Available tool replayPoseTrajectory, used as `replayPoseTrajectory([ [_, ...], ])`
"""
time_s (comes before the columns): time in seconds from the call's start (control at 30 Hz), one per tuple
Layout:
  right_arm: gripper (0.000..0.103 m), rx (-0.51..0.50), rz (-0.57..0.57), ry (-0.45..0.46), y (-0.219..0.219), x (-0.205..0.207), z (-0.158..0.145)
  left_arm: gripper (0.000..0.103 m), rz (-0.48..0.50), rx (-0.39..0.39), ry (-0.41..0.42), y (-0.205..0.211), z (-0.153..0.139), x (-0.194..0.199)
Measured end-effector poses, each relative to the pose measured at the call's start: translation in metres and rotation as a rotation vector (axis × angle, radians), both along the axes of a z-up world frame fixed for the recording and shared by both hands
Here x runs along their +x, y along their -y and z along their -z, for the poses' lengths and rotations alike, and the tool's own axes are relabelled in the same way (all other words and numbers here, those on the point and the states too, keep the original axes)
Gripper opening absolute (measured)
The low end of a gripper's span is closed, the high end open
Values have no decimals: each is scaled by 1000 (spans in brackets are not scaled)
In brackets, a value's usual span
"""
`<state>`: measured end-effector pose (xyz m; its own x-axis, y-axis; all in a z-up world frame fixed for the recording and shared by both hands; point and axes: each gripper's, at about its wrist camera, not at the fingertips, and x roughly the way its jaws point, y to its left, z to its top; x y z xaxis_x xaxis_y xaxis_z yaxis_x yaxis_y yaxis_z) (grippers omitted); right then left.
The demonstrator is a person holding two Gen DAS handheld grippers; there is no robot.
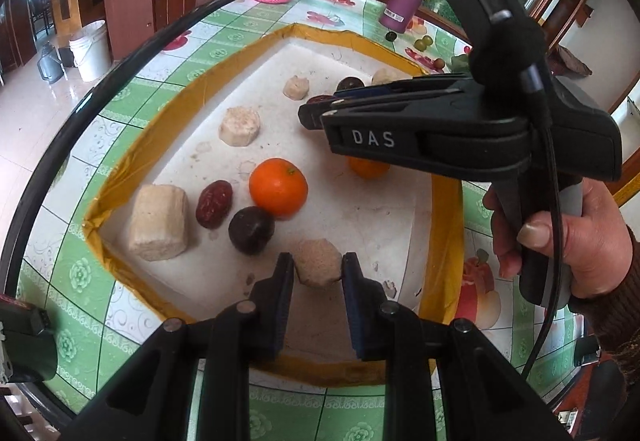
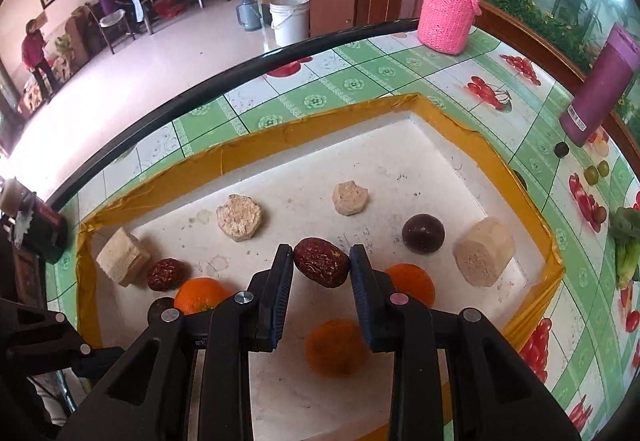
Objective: Organize fruits
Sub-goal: 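Release the date into the tray with the right tool while the left tool releases the cookie there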
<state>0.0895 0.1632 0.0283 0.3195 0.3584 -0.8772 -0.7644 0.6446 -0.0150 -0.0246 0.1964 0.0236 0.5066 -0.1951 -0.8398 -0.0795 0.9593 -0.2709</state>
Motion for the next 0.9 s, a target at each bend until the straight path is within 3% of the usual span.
replayPoseTrajectory([
  [0.37,28,-52,-24,15,-4,3,10,28,0,39,5,1,3,0],
  [0.5,35,-60,-31,23,-6,2,11,45,1,37,9,2,3,-1],
  [0.77,35,-48,-11,25,1,4,6,50,6,32,18,2,2,-1],
  [0.9,36,-17,6,27,8,1,-5,59,0,40,32,1,-5,-5],
])
